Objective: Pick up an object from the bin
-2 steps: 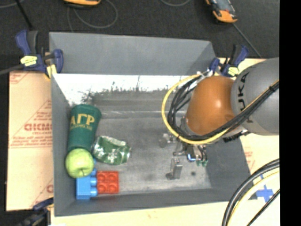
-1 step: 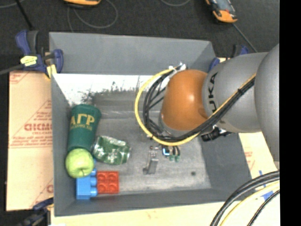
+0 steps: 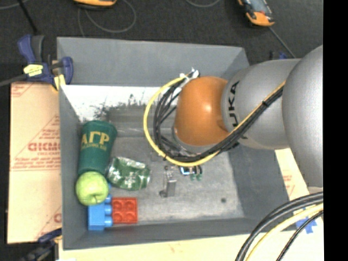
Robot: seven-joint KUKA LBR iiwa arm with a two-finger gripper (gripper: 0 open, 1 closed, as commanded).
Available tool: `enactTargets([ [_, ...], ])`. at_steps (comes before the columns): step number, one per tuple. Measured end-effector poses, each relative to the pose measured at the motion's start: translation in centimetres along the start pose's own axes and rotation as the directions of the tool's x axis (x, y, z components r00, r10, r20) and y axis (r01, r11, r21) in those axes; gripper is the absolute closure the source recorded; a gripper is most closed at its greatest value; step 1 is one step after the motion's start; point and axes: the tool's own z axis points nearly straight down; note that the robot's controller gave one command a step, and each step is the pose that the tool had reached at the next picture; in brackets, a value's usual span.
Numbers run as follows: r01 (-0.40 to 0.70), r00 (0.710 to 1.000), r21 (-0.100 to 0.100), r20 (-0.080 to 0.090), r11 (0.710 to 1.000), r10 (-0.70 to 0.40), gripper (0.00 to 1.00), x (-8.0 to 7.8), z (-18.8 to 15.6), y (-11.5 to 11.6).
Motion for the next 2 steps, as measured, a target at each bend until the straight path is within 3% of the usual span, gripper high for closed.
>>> enactTargets([
  [1,-0.100,0.995,-0.002,0.000,0.995,0.100,0.00,-1.7,0.4,1.7],
  [2,-0.254,0.967,0.001,-0.002,0.967,0.254,0.00,-2.4,3.9,4.6],
])
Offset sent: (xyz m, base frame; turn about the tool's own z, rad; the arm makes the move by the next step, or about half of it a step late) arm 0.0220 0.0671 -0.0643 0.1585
